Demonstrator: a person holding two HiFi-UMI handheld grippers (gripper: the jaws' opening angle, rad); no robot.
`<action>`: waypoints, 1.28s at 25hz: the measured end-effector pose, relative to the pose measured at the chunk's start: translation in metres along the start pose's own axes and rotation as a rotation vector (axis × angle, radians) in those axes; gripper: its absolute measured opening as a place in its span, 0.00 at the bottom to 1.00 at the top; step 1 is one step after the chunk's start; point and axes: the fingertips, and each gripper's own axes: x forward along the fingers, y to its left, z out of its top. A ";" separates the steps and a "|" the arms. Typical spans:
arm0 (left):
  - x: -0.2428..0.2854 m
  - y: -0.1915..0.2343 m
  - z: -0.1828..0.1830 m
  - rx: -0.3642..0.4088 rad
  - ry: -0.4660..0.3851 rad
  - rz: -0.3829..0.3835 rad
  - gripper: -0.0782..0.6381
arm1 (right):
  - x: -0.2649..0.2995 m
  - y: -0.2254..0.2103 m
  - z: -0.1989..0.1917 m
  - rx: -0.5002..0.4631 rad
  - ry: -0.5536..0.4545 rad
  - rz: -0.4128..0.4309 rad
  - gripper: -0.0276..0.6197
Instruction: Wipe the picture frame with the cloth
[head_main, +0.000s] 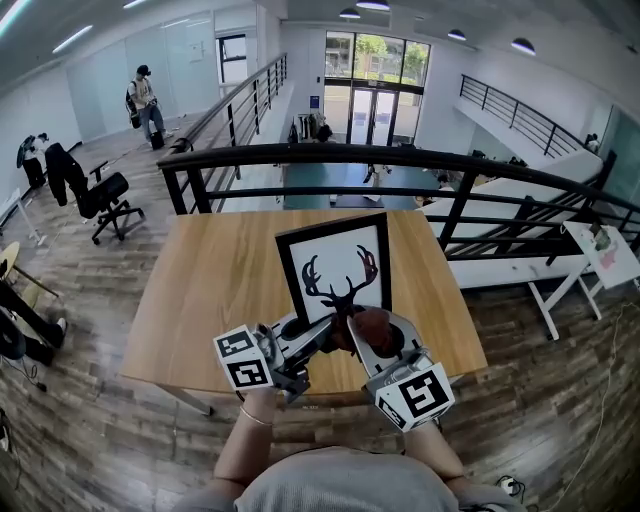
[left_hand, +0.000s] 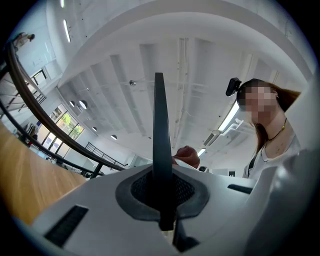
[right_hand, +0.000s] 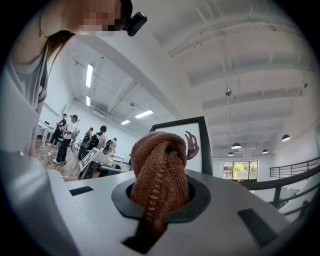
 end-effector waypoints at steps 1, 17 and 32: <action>-0.001 0.000 0.001 -0.002 -0.001 0.005 0.13 | 0.000 0.000 -0.002 0.006 0.005 0.004 0.11; -0.002 -0.002 0.002 -0.029 -0.022 0.022 0.13 | -0.020 -0.006 0.000 0.067 0.004 0.038 0.11; -0.002 -0.004 0.000 -0.026 0.048 -0.024 0.13 | 0.000 -0.077 0.170 -0.197 -0.422 -0.144 0.11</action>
